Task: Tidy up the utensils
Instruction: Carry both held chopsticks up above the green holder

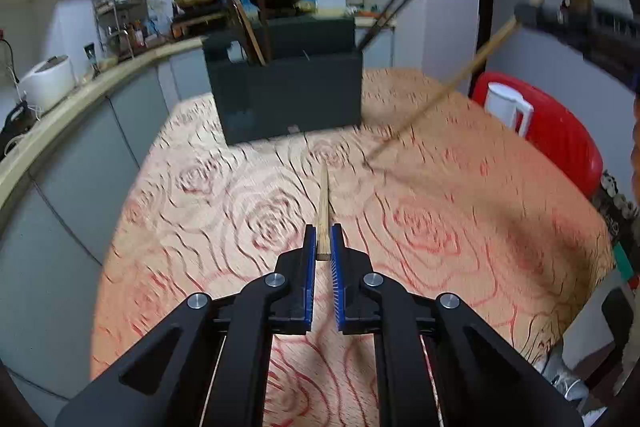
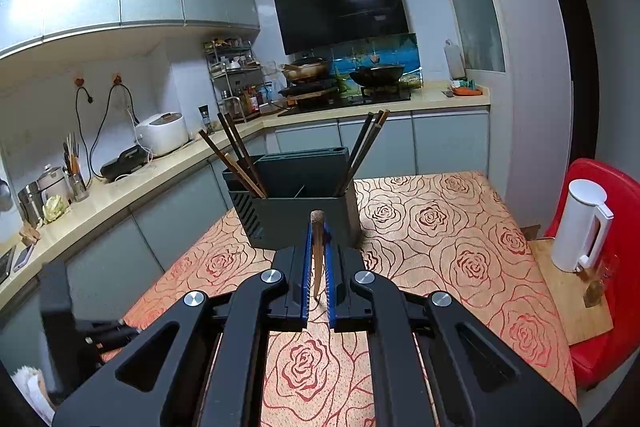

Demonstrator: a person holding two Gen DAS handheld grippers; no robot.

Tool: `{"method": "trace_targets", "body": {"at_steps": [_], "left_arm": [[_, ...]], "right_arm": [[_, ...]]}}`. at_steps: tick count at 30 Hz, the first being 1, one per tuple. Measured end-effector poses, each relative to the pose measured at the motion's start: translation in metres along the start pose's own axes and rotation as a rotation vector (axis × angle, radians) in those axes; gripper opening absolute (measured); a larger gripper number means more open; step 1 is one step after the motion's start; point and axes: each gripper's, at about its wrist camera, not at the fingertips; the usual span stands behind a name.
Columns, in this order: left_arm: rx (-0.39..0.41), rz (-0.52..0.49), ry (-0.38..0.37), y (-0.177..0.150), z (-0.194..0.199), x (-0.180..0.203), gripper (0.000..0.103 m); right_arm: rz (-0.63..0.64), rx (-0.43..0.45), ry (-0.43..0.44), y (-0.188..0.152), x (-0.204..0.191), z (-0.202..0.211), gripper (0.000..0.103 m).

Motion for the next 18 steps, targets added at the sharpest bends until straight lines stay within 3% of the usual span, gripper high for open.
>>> {"method": "trace_targets", "body": {"at_steps": [9, 18], "left_arm": [[0.088, 0.026, 0.017, 0.043, 0.011, -0.027, 0.007], [0.105, 0.006, 0.001, 0.087, 0.015, -0.046, 0.007]], "right_arm": [[-0.016, -0.004, 0.032, 0.024, 0.0, -0.013, 0.007], [-0.018, -0.001, 0.05, 0.059, 0.004, -0.026, 0.007]]}}
Point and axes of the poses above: each gripper's, at about its wrist camera, not at the fingertips, and z roughly against the way its jaws point, x to its right, y to its top, and after that the axes turned 5 degrees about y, right-handed
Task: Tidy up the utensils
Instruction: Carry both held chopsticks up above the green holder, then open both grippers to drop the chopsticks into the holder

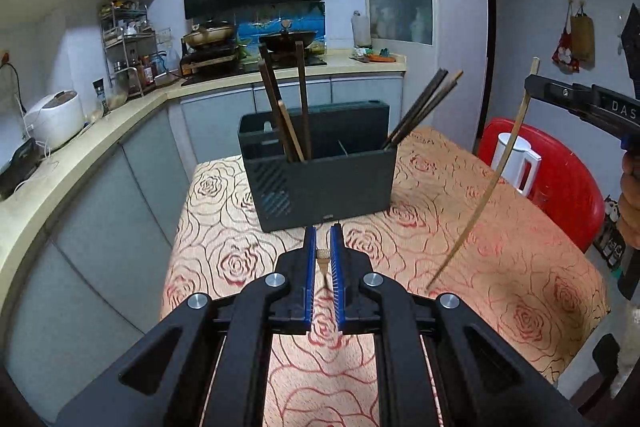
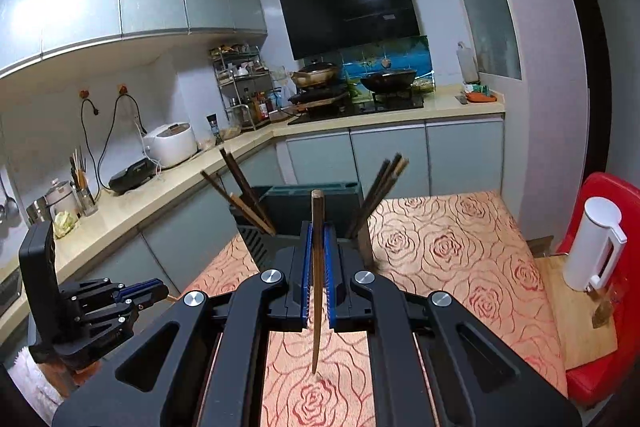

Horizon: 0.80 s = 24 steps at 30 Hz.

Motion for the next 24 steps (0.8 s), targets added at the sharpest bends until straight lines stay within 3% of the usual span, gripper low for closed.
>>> {"method": "trace_targets", "body": {"at_steps": [9, 16, 24], "left_arm": [[0.0, -0.008, -0.064, 0.054, 0.01, -0.016, 0.007], [0.066, -0.007, -0.078, 0.115, 0.018, -0.017, 0.007], [0.149, -0.043, -0.047, 0.167, 0.009, 0.01, 0.007]], "right_arm": [[0.056, 0.027, -0.024, 0.043, -0.01, -0.007, 0.007], [0.081, 0.092, -0.051, 0.086, -0.015, -0.012, 0.007], [0.098, 0.14, -0.109, 0.123, -0.006, -0.035, 0.007]]}}
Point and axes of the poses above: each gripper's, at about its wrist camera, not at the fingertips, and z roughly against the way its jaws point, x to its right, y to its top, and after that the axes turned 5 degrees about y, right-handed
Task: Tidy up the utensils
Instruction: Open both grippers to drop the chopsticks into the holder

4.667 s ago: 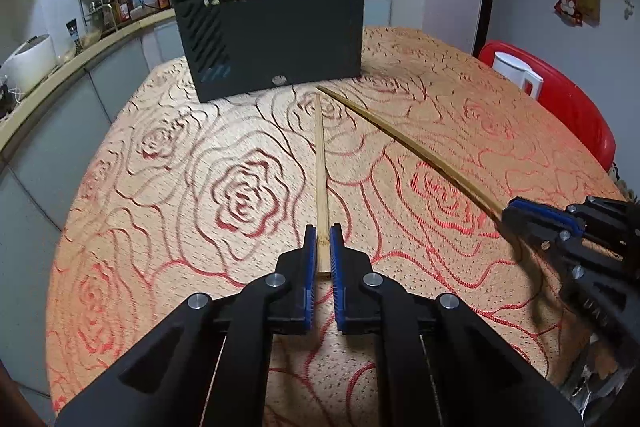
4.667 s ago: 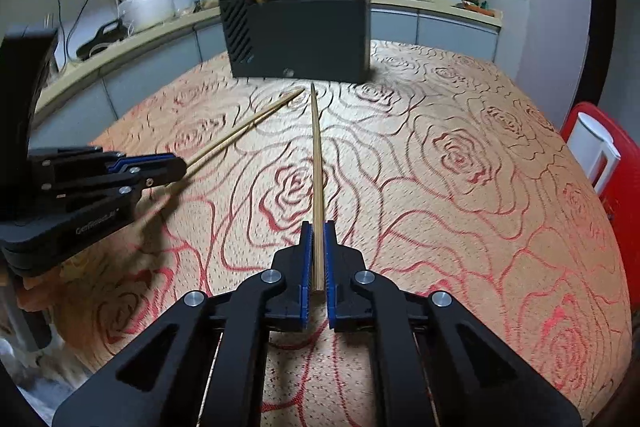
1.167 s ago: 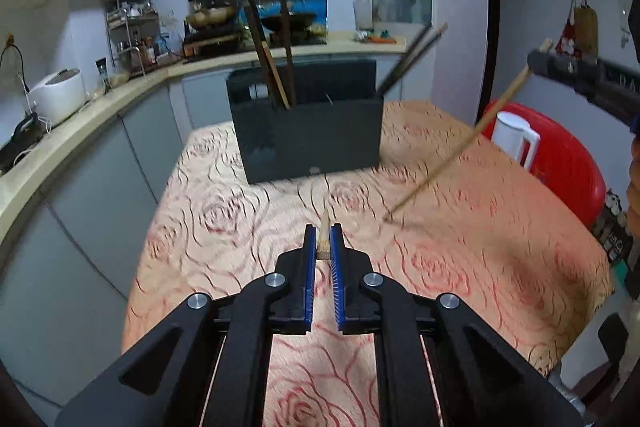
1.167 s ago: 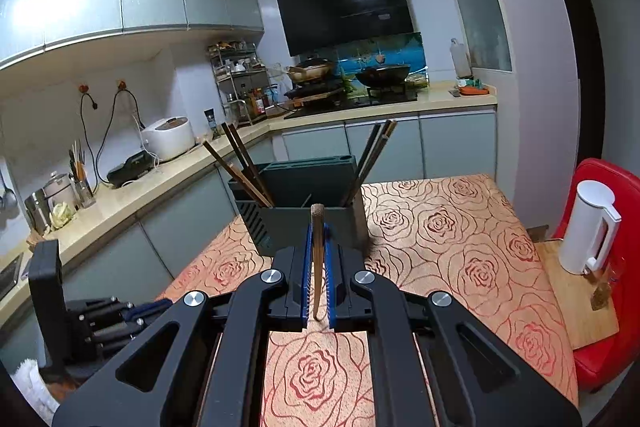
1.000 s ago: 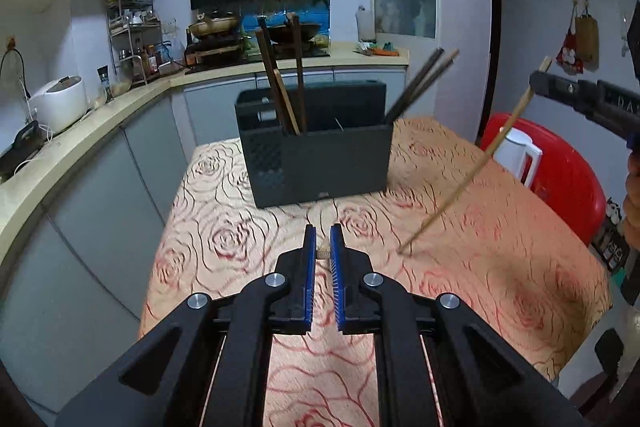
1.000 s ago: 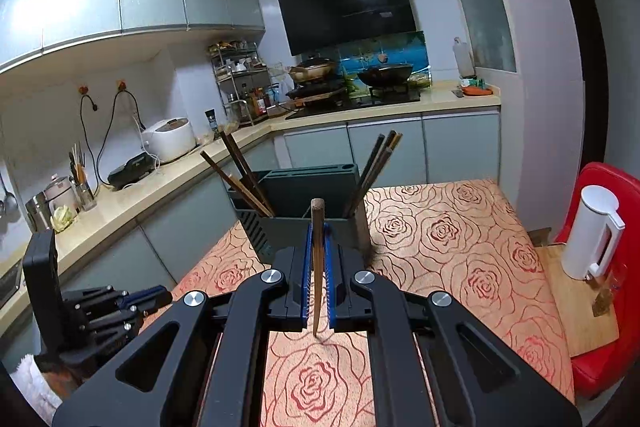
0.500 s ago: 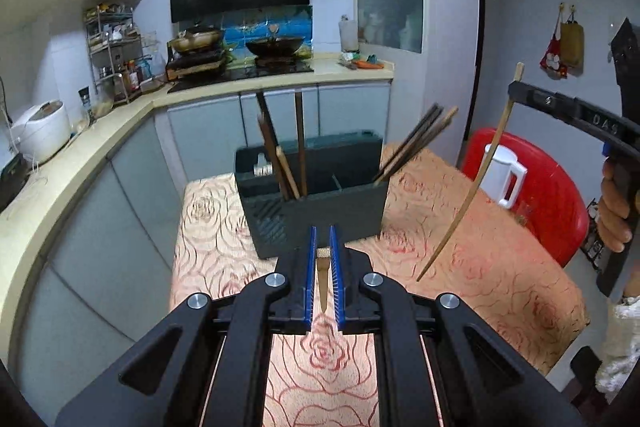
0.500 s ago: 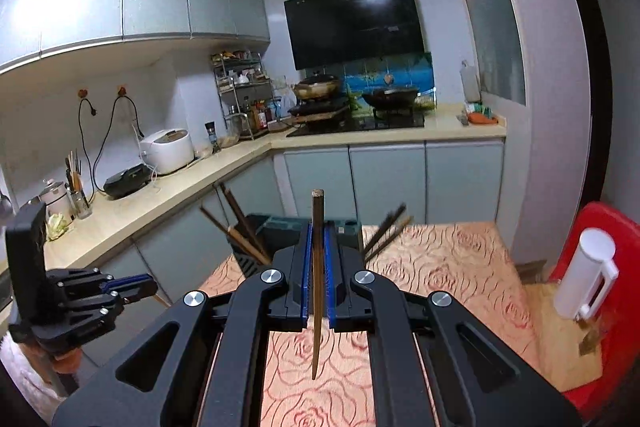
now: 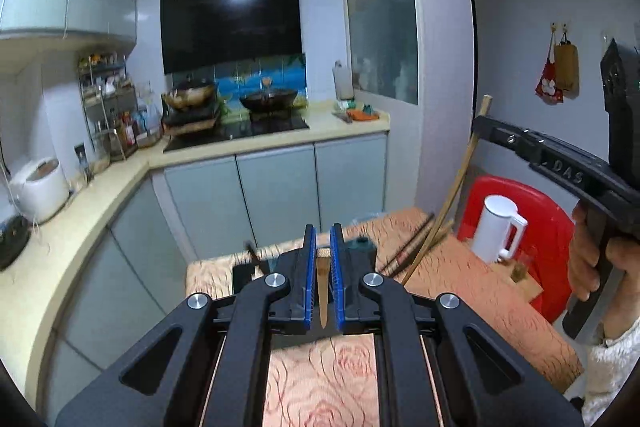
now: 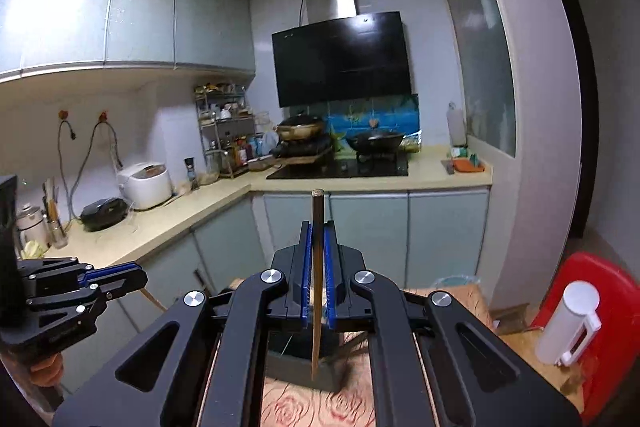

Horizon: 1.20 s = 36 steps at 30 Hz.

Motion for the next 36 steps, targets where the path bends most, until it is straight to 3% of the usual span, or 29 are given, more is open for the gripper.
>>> {"method": "trace_targets", "body": {"at_steps": [6, 12, 19, 26, 27, 29, 30, 31, 32, 36], "left_arm": [[0.02, -0.016, 0.031, 0.02, -0.032, 0.015, 0.007], [-0.013, 0.002, 0.045, 0.014, -0.075, 0.015, 0.007], [-0.088, 0.009, 0.062, -0.011, -0.112, 0.007, 0.007], [-0.108, 0.033, 0.07, -0.019, -0.121, 0.001, 0.008], [-0.106, 0.038, 0.069, -0.019, -0.12, 0.0, 0.011], [-0.099, 0.05, 0.07, -0.017, -0.115, -0.002, 0.028], [-0.092, 0.058, 0.075, -0.016, -0.112, -0.002, 0.046], [-0.083, 0.067, 0.079, -0.015, -0.11, -0.005, 0.054], [-0.072, 0.079, 0.081, -0.013, -0.106, -0.008, 0.056], [-0.052, 0.098, 0.083, -0.012, -0.093, -0.016, 0.071]], "right_arm": [[0.016, 0.004, -0.021, 0.007, 0.003, -0.029, 0.007], [-0.003, -0.011, -0.009, -0.004, 0.008, -0.059, 0.007], [-0.022, -0.105, 0.009, -0.027, 0.011, -0.086, 0.007], [-0.062, -0.199, 0.056, -0.043, 0.013, -0.103, 0.007], [-0.059, -0.209, 0.058, -0.044, 0.011, -0.105, 0.007], [-0.05, -0.215, 0.055, -0.044, 0.01, -0.106, 0.01], [-0.047, -0.218, 0.054, -0.045, 0.009, -0.106, 0.013], [-0.047, -0.22, 0.051, -0.045, 0.009, -0.104, 0.025], [-0.051, -0.216, 0.045, -0.045, 0.01, -0.103, 0.034], [-0.064, -0.204, 0.035, -0.043, 0.014, -0.095, 0.038]]}}
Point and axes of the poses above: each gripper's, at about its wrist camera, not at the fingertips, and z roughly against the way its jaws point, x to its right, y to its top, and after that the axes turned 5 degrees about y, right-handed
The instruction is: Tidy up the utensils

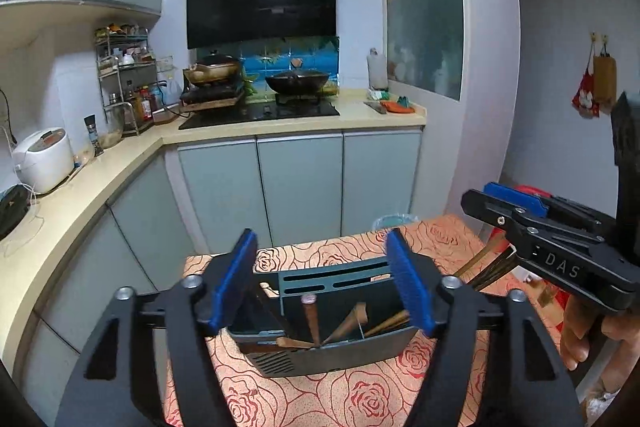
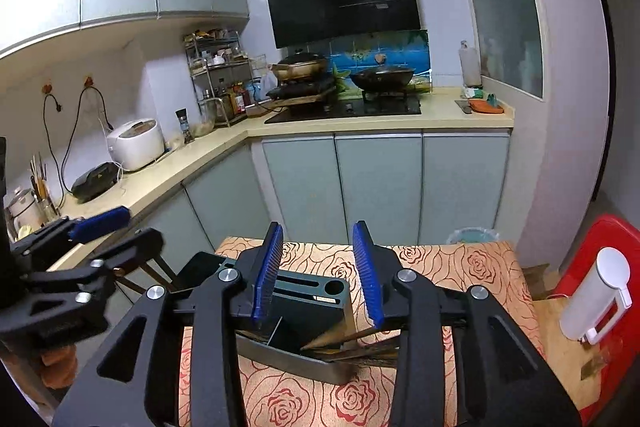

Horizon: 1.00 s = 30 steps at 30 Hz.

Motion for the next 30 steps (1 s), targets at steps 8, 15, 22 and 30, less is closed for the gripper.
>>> {"method": "trace_targets", "body": {"at_steps": [8, 15, 22, 30], "left_arm": [[0.014, 0.005, 0.033, -0.009, 0.02, -0.012, 0.085], [0.014, -0.007, 0.066, -0.03, 0.04, -0.015, 0.09], [0.01, -0.007, 0.102, -0.06, 0.06, -0.017, 0.093], [0.0, -0.008, 0.146, -0.093, 0.076, -0.015, 0.094]], "right_arm": [[-0.021, 0.025, -0.017, 0.0, 0.003, 0.024, 0.056], [-0.005, 0.038, -0.03, -0.01, -0.008, 0.05, 0.072], [-0.004, 0.048, -0.036, -0.032, -0.017, 0.073, 0.086], [-0.005, 0.013, -0.057, -0.069, -0.027, 0.084, 0.096]]}}
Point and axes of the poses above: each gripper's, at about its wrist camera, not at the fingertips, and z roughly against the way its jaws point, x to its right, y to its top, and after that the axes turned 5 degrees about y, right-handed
